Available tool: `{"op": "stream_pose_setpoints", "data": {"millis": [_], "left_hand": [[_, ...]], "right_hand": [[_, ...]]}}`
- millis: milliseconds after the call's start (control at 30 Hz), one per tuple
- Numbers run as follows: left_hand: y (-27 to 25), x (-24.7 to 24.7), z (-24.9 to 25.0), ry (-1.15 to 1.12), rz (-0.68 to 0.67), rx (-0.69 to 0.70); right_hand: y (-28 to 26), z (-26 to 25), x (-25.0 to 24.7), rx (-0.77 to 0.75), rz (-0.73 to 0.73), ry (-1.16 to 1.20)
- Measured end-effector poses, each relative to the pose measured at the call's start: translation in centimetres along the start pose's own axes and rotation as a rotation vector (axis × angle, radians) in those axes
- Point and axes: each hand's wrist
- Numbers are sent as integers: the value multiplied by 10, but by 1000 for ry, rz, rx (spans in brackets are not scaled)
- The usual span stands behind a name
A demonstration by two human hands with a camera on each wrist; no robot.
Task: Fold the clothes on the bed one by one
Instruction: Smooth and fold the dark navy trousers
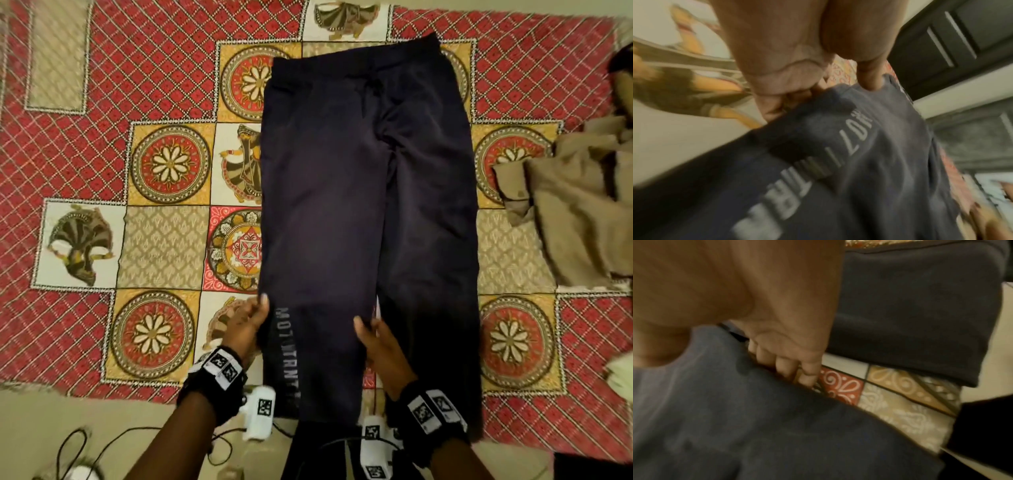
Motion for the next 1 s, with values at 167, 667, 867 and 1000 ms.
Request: {"op": "stream_pose_setpoints", "data": {"millis": [167, 667, 867, 1000], "left_hand": [[-41, -34, -72, 305, -177, -7], [-98, -71, -186, 539, -309, -20], [-91, -83, -234, 1012, 25, -37], [-106, -74, -220, 1352, 215, 175]], "right_hand": [[-36, 79, -11, 90, -276, -219], [-109, 191, -44, 121, -254, -242], [-116, 227, -48, 178, -82, -922], [-128, 196, -35, -153, -117, -1374]]}}
Point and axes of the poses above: each hand's wrist, its own y-axis towards the middle knuckle, its own x-axis out of the palm, z = x × y, and after that the axes turned 1 degree about y, right-handed
